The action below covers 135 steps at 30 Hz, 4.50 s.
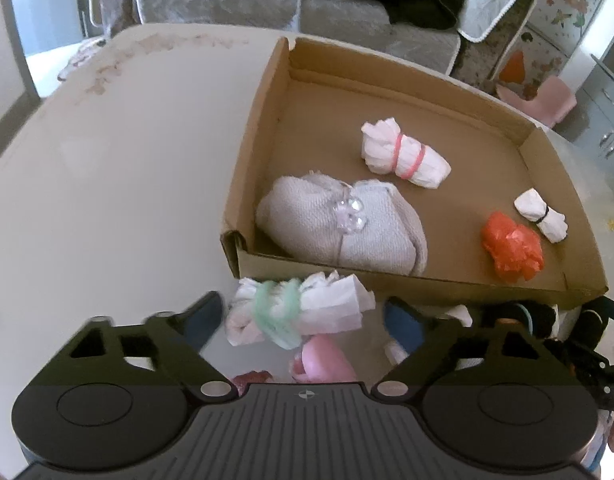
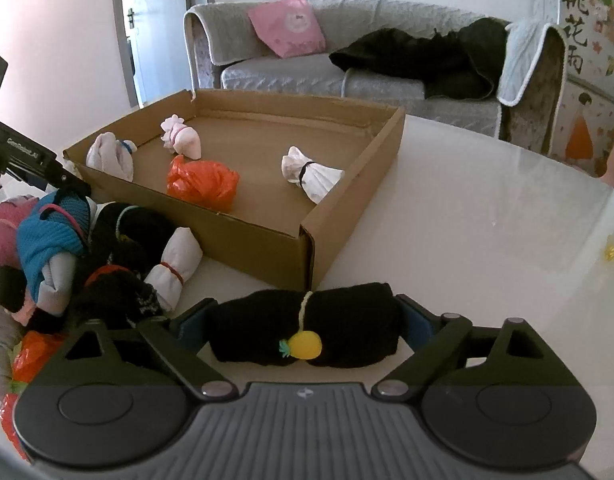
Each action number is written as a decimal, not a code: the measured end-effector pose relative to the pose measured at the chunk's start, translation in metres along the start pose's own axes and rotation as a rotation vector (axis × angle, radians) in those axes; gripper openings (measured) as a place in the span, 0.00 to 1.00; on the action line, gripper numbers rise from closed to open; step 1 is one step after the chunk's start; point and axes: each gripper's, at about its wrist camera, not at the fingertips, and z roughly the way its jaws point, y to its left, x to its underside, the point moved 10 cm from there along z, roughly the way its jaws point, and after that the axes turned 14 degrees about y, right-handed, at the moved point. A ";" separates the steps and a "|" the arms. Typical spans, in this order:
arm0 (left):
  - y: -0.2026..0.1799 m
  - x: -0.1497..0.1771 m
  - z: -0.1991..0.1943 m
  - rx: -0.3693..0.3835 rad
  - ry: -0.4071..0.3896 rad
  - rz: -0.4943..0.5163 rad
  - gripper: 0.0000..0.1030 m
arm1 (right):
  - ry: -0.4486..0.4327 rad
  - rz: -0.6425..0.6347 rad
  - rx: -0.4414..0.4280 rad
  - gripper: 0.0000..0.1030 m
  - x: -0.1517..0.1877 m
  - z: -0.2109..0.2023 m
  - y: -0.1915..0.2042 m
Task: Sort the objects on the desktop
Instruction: 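Grasp the white-green sock roll with the left gripper while the right grasps the black pineapple sock roll, then lower the white-green roll into the tray while the right carries the black roll over it, then grasp another white sock roll with the left gripper while the right holds the black roll over the tray, then lower the white sock roll into the tray and open the left gripper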
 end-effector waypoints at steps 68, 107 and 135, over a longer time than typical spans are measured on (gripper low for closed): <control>-0.065 -0.051 -0.121 -0.102 -0.419 0.378 0.72 | -0.259 0.147 -0.132 0.82 -0.133 -0.105 0.007; -0.006 0.006 -0.033 -0.132 -0.222 0.332 0.96 | -0.098 0.188 -0.267 0.82 -0.121 -0.033 0.017; -0.017 0.011 -0.013 0.149 -0.087 0.164 0.39 | -0.120 0.235 -0.300 0.82 -0.112 -0.027 0.009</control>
